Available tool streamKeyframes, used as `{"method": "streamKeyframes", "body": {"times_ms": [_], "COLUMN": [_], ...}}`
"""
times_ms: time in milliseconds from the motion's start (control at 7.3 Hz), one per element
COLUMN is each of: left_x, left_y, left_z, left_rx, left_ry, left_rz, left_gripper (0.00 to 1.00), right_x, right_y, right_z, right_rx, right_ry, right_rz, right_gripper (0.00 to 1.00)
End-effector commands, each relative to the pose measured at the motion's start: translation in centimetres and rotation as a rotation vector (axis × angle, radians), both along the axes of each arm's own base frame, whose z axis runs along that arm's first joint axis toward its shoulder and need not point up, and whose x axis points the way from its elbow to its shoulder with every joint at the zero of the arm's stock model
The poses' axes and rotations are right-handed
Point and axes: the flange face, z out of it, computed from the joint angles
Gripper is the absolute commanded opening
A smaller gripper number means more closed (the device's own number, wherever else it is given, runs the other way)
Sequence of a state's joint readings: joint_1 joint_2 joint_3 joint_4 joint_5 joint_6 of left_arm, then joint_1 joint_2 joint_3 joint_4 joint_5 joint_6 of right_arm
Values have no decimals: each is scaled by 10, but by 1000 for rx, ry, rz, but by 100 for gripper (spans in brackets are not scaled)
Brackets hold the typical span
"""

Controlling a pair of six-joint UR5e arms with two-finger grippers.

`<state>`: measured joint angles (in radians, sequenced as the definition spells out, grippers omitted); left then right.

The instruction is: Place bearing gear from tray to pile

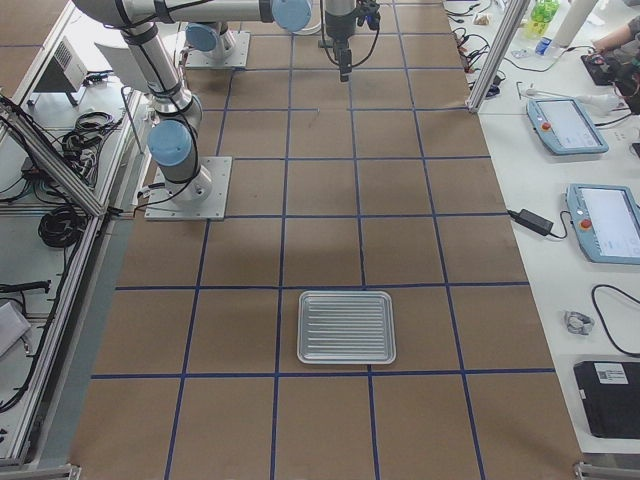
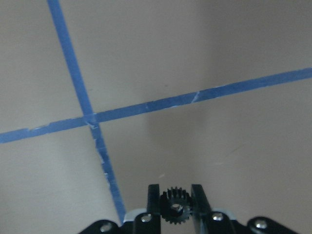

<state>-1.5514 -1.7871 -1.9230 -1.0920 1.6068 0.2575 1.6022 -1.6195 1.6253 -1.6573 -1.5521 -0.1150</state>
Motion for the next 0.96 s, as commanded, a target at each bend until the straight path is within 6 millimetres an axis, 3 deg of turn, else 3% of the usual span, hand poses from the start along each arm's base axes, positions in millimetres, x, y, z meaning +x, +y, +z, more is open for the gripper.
{"method": "streamKeyframes", "body": {"times_ms": [0, 274, 822], "left_x": [85, 140, 185], "left_y": [-1, 11, 19], "left_z": [0, -17, -30], "left_rx": [13, 46, 48], "left_ry": [-12, 2, 8], "left_rz": [86, 129, 197], "left_gripper": [0, 0, 2], "right_x": [0, 1, 1], "right_y": [0, 0, 1], "right_z": [0, 0, -1], "right_rx": [1, 1, 3], "right_ry": [-4, -3, -6], "right_rz": [0, 1, 1], "right_gripper": [100, 100, 100]}}
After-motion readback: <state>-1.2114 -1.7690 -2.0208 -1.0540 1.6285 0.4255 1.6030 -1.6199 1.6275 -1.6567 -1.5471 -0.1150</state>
